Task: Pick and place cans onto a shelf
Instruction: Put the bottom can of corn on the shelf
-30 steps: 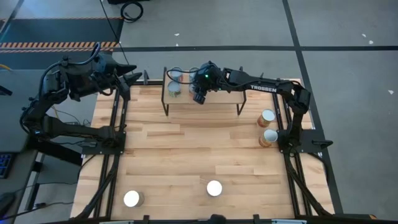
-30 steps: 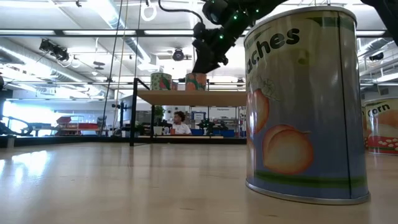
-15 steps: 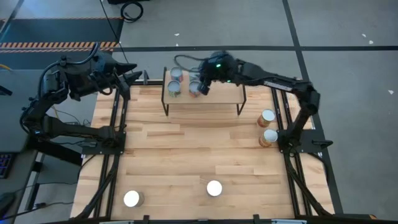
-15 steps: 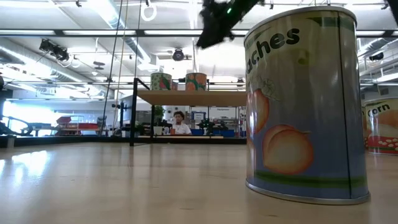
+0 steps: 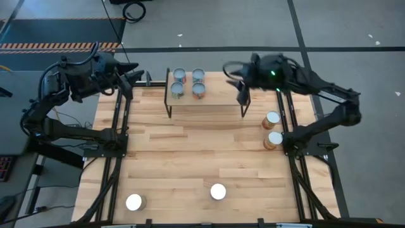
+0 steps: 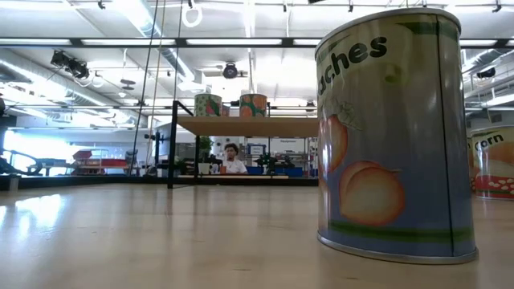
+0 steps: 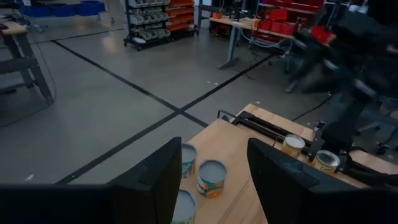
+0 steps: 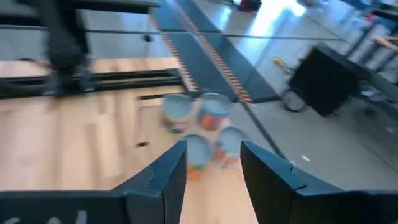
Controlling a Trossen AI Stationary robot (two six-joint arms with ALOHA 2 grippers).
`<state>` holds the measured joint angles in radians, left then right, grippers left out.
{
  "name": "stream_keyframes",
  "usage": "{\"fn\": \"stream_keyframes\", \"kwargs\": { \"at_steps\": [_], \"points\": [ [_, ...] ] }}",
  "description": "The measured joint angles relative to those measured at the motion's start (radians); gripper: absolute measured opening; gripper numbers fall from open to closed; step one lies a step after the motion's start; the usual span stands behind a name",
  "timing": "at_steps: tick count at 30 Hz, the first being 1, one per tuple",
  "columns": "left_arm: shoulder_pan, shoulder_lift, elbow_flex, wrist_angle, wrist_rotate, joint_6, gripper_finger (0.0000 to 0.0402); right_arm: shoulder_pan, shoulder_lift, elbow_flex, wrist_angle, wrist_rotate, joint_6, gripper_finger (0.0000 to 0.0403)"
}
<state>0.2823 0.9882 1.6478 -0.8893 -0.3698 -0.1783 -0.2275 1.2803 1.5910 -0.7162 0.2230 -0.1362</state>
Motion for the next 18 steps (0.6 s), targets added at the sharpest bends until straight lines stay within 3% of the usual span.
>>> {"fn": "stream_keyframes", "kwargs": {
  "at_steps": [3,11,18],
  "points": [
    [0.000,0.000,0.000,0.000,0.045,-0.068,0.0188,0.080,-0.069,-0.063,-0.013,-0.007,0.010,0.0158],
    [-0.036,0.033,-0.001,-0.006,0.335,-0.076,0.0188,0.336,-0.148,-0.150,-0.162,0.059,0.169,0.0158],
    [-0.128,0.063,-0.001,-0.007,0.383,-0.043,0.0188,0.600,-0.118,-0.151,-0.384,0.198,0.530,0.0158]
  ]
}}
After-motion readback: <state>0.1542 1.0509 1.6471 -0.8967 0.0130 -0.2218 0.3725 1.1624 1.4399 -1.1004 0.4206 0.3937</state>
